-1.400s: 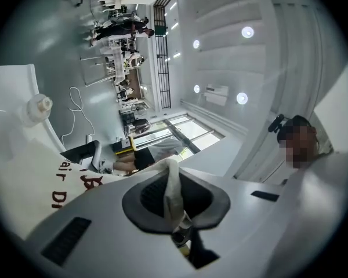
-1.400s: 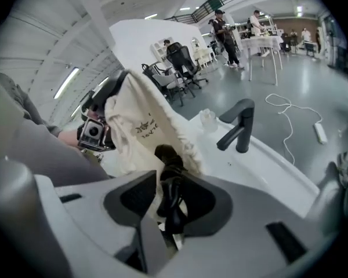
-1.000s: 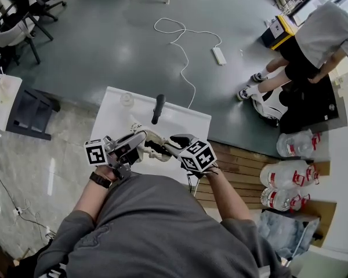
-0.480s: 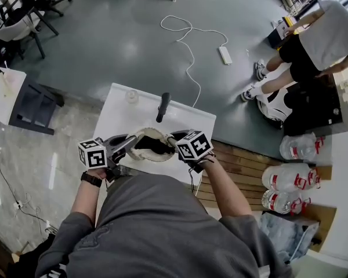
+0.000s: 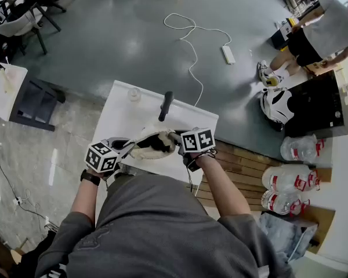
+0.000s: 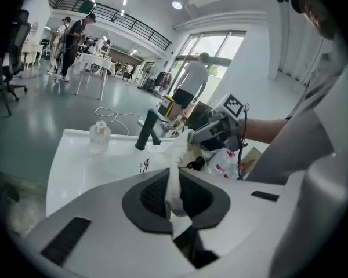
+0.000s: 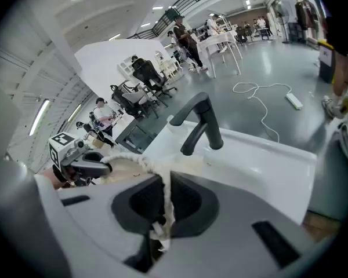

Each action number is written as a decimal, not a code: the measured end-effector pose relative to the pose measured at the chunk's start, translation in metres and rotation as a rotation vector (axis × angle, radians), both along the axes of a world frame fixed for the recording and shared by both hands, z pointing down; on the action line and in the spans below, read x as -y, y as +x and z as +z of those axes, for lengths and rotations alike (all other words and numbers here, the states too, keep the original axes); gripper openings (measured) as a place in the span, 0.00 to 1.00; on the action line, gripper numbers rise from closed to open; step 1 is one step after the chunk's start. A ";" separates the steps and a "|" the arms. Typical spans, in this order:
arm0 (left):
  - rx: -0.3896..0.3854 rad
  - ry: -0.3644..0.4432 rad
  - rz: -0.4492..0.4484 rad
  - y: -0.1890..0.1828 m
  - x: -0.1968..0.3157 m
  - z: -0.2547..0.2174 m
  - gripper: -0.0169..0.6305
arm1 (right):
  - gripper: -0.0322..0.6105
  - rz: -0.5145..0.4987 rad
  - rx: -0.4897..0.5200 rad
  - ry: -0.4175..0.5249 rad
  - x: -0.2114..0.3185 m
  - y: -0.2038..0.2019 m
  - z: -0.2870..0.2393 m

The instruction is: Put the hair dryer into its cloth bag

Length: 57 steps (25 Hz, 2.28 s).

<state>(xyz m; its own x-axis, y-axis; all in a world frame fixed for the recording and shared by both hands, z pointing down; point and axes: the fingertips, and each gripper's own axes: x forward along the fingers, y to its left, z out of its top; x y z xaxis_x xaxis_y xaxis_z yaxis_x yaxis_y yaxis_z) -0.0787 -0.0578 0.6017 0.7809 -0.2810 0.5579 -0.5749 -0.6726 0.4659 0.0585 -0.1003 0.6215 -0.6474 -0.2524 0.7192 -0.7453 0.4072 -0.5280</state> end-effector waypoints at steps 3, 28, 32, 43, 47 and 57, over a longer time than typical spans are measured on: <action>0.059 0.016 -0.045 -0.010 0.007 0.009 0.05 | 0.07 0.006 0.023 0.012 0.007 -0.011 0.009; -0.054 -0.130 0.018 0.043 -0.019 0.043 0.31 | 0.07 0.241 -0.045 -0.061 0.040 0.062 0.117; -0.048 -0.145 -0.052 0.023 -0.017 0.043 0.31 | 0.07 0.270 -0.079 -0.074 0.038 0.084 0.140; -0.023 -0.157 -0.140 -0.014 -0.012 0.046 0.31 | 0.12 0.188 -0.233 -0.040 0.033 0.093 0.161; -0.027 -0.140 -0.123 -0.010 -0.002 0.041 0.31 | 0.19 0.143 -0.265 -0.040 0.027 0.098 0.155; -0.051 -0.030 -0.092 -0.003 0.032 0.020 0.31 | 0.19 0.212 -0.376 0.318 0.029 0.138 0.054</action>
